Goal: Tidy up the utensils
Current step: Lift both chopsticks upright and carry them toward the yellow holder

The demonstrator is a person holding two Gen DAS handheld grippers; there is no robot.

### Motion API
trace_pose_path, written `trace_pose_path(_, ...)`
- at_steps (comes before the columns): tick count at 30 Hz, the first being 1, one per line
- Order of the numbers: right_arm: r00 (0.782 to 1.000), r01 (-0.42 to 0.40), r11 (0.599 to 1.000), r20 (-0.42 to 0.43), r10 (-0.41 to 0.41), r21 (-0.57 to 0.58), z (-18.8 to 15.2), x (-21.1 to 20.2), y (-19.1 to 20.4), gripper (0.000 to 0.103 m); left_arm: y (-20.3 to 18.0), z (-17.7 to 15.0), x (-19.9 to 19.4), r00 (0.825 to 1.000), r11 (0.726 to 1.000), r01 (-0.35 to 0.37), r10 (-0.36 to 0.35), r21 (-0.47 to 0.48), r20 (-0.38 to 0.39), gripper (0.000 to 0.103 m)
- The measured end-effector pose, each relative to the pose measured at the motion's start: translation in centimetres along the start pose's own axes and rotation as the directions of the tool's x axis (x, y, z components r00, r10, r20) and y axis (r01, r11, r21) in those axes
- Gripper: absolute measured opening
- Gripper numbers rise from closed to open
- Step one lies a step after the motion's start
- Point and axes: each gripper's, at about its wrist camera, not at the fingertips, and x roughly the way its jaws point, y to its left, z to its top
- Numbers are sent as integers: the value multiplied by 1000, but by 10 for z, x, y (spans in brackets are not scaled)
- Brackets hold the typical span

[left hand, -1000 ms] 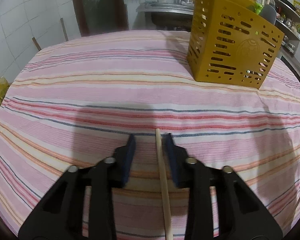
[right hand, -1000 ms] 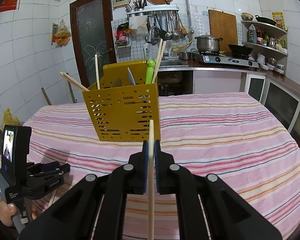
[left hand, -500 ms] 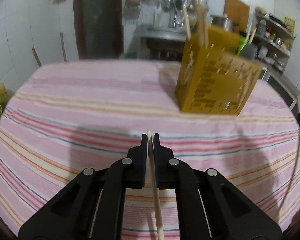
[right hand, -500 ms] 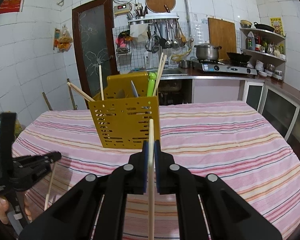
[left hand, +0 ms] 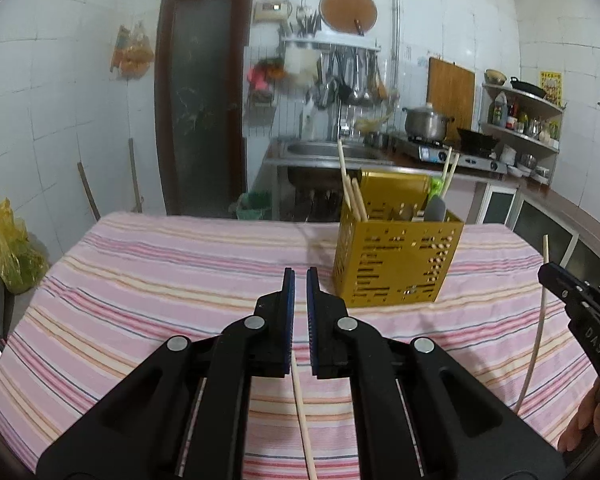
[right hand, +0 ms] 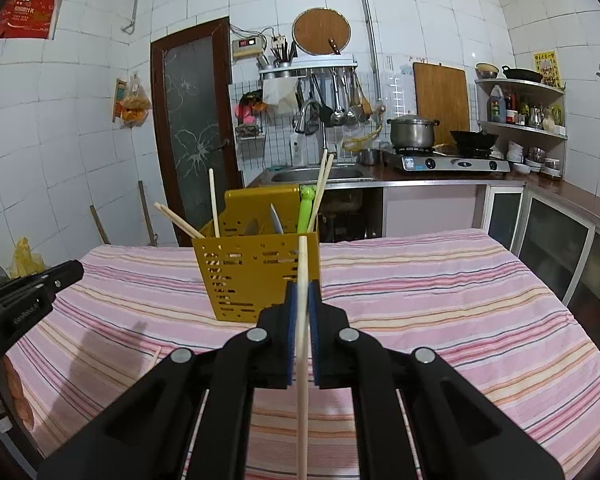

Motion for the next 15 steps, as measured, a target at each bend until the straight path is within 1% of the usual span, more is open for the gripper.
trace_pose_path(5,1000,0,1000,-9,0,0,2,-1,-6,6,1,2,-2,1000,1000,-4,4,5,2,4)
trace_pose_path(11,998,25,999,-66,-23,20,0,13,-17,8,9,0,20,999,1000,-2,0,-26,-53,4)
trace_pose_path(14,989,44,998,-144,-37,46,-3,31,-27,8,16,1,39,995,999,12,-16,-44,-96,4)
trace_pose_path(15,987,51,997,-154,-42,55,-5,34,-30,8,17,1,42,994,999,14,-18,-49,-103,4)
